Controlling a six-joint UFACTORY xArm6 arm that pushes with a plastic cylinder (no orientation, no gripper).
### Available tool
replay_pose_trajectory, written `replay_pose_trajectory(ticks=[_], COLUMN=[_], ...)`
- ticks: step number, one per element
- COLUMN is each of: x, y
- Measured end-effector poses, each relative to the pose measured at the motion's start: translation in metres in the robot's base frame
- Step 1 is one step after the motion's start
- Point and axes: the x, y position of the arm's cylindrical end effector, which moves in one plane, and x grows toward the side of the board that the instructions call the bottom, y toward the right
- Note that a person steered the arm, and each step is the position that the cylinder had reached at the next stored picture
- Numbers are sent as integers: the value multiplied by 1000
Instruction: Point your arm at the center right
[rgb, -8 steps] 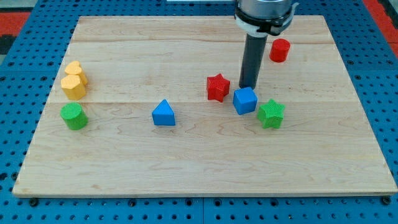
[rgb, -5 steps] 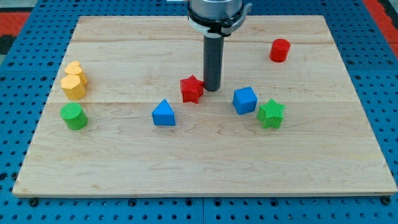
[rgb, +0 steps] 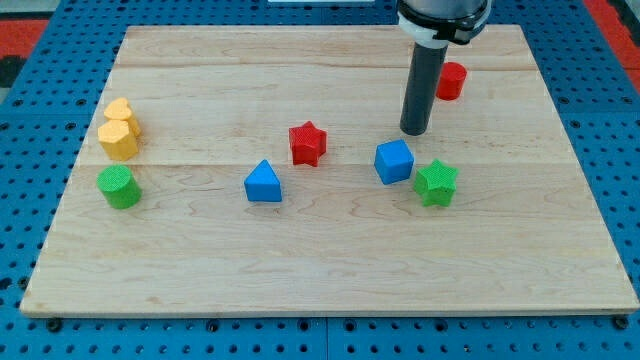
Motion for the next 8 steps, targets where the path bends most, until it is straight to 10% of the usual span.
replay_pose_trajectory(ticks=[8], x=[0], y=[56])
